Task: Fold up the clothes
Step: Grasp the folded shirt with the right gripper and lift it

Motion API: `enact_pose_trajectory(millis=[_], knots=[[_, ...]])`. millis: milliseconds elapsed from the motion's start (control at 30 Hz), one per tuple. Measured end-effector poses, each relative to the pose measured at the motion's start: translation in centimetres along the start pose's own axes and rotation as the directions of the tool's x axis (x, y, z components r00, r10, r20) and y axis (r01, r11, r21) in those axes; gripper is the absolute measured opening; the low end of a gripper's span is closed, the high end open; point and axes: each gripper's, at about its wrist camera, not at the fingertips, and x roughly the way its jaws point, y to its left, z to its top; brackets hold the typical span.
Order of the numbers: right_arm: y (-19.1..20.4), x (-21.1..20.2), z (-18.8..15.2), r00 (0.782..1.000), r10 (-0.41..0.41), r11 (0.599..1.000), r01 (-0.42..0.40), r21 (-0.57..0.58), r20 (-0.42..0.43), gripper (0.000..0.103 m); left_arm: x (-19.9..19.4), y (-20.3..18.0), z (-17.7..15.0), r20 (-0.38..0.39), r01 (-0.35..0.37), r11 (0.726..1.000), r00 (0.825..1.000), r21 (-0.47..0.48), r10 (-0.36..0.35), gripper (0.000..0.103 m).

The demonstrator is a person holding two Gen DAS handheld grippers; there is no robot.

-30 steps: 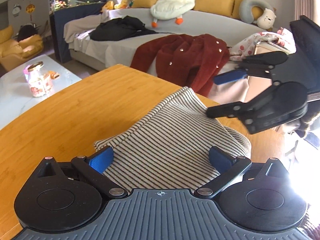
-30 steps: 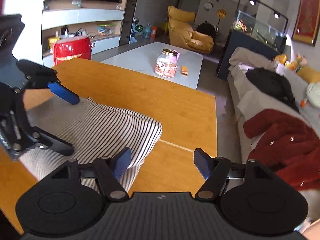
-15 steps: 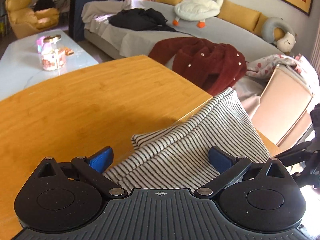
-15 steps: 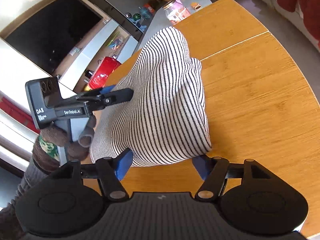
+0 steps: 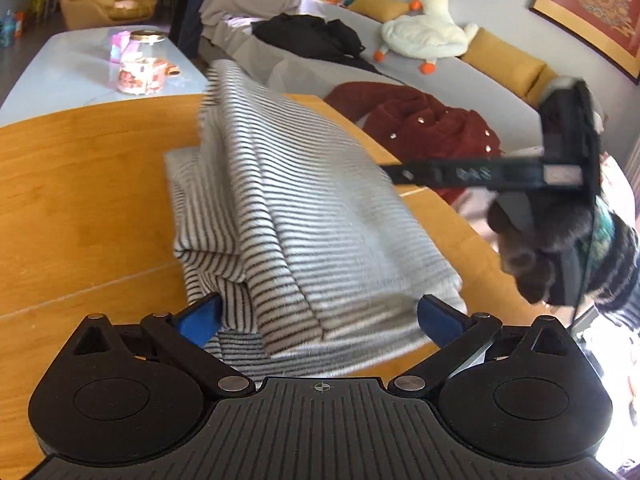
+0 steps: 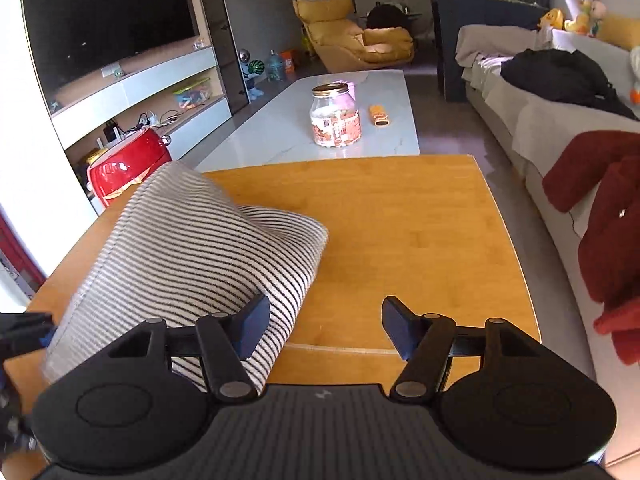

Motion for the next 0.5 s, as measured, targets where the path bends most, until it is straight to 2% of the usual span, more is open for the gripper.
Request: enact_pose_trajectory(millis=[100, 200, 267, 367, 433, 500], knots=[[0.8, 0.6, 0.8, 0.998, -0.054, 0.996, 0.056, -0.067, 0.032, 0.064, -0.4, -1.8, -0.7, 0.007, 0.054, 0.998, 0.998, 0.025, -0.055, 0.103], [1.0, -0.7, 0.6, 0.997, -0.053, 0.994, 0.058, -0.093, 0.057, 0.065, -2.3, -2.1, -0.8, 0.048, 0.124, 0.992, 0.991, 0.014, -0.124, 0.103], [1.3, -2.3, 0.0, 0.996, -0.031, 0.992, 0.041, -0.117, 0.085, 0.073, -3.9, -2.0, -0.8, 0.089, 0.158, 0.987, 0.984, 0.001, -0.157, 0.103], [2.8, -4.8, -1.5, 0.989, -0.006, 0.980, 0.035, -0.198, 0.148, 0.074, -6.3, -0.5, -0.2, 0.196, 0.112, 0.992, 0.976, -0.053, -0.100, 0.103], [4.4, -6.2, -2.6, 0.982, 0.018, 0.964, 0.032, -0.262, 0.187, 0.076, -6.8, 1.0, 0.2, 0.236, 0.029, 0.992, 0.972, -0.125, 0.002, 0.103], [7.0, -7.0, -3.9, 0.974, 0.071, 0.937, 0.009, -0.350, 0.215, 0.080, -6.7, 2.5, 0.2, 0.241, -0.041, 0.976, 0.966, -0.216, 0.094, 0.103]])
